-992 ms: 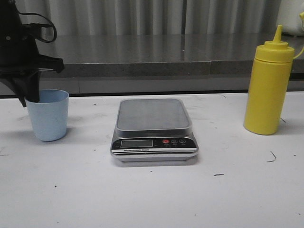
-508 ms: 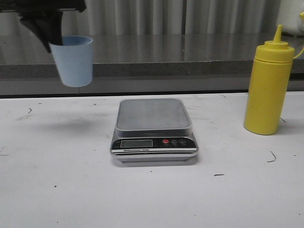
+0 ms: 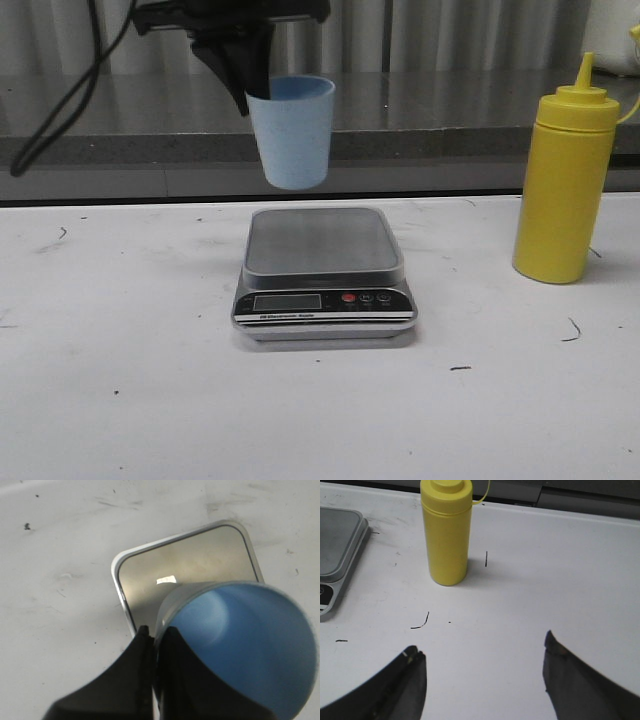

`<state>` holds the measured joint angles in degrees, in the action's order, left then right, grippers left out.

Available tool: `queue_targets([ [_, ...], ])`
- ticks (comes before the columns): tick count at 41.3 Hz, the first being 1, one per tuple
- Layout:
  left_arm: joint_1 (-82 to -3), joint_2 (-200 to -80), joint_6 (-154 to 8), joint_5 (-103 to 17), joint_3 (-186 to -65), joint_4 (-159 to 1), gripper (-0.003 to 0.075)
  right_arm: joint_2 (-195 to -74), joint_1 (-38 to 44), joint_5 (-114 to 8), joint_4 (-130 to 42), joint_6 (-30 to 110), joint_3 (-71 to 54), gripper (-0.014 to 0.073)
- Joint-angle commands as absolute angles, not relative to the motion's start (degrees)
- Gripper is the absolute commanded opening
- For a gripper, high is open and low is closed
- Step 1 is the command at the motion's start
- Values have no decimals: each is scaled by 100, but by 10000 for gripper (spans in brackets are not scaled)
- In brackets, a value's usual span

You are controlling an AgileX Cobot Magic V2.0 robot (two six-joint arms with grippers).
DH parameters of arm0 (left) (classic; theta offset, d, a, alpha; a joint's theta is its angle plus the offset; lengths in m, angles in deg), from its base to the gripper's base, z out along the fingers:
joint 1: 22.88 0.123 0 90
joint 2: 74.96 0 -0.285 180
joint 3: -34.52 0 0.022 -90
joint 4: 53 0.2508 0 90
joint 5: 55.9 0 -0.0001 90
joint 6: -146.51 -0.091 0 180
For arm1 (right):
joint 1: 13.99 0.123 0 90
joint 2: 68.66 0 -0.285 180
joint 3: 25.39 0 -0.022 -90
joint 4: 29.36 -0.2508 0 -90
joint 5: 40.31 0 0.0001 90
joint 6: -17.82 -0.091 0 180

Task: Pour seasoning into cup on scale with both arms
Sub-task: 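Lift the blue cup with the left gripper and carry it over the scale, then lower the cup onto the scale, open the left gripper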

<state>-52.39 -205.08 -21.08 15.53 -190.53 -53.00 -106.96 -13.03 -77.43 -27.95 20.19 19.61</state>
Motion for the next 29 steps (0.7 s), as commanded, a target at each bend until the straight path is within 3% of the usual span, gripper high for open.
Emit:
queue_targets([
  [1, -5359, -20357, -2012, 1605, -19267, -5256, -20, -10739, -1330, -7379, -2732, 2057, 1786, 516],
  [29, -5385, -20707, -1924, 1420, -19267, -5300, -19, -10739, -1330, -7379, -2732, 2057, 1786, 516],
])
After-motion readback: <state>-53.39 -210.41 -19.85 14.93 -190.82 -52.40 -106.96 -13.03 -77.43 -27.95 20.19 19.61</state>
